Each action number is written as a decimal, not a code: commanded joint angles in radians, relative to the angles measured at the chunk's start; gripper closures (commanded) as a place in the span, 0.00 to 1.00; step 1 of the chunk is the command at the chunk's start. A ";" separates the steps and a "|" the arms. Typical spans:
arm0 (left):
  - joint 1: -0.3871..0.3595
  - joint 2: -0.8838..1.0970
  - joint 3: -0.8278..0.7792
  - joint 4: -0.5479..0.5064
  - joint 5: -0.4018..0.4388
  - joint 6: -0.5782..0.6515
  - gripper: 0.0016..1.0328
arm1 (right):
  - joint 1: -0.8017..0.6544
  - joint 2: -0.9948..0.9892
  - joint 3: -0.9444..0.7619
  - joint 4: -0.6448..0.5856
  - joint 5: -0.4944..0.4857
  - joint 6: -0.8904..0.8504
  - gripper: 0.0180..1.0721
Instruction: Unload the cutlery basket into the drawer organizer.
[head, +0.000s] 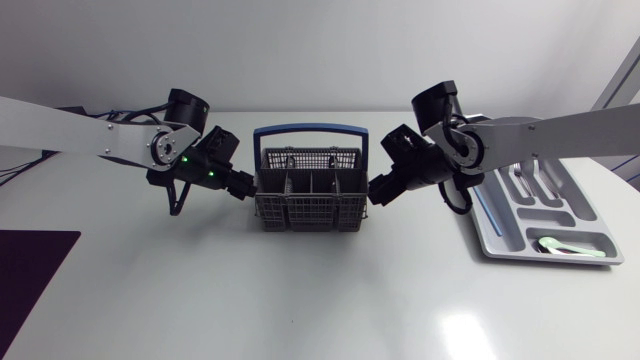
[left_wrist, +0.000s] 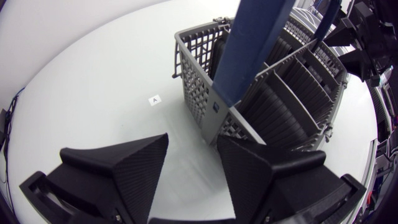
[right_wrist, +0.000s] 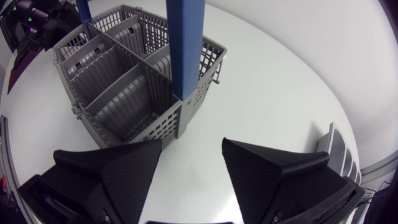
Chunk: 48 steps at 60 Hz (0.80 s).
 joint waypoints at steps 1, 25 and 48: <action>-0.062 -0.033 -0.028 0.003 0.029 -0.015 0.45 | 0.018 -0.030 -0.033 0.004 -0.047 0.033 0.41; -0.025 -0.122 -0.103 0.013 0.001 -0.013 0.45 | 0.050 -0.044 -0.056 -0.008 -0.066 0.037 0.41; -0.021 -0.125 -0.124 0.025 0.001 -0.012 0.45 | 0.055 -0.049 -0.072 -0.013 -0.017 0.039 0.41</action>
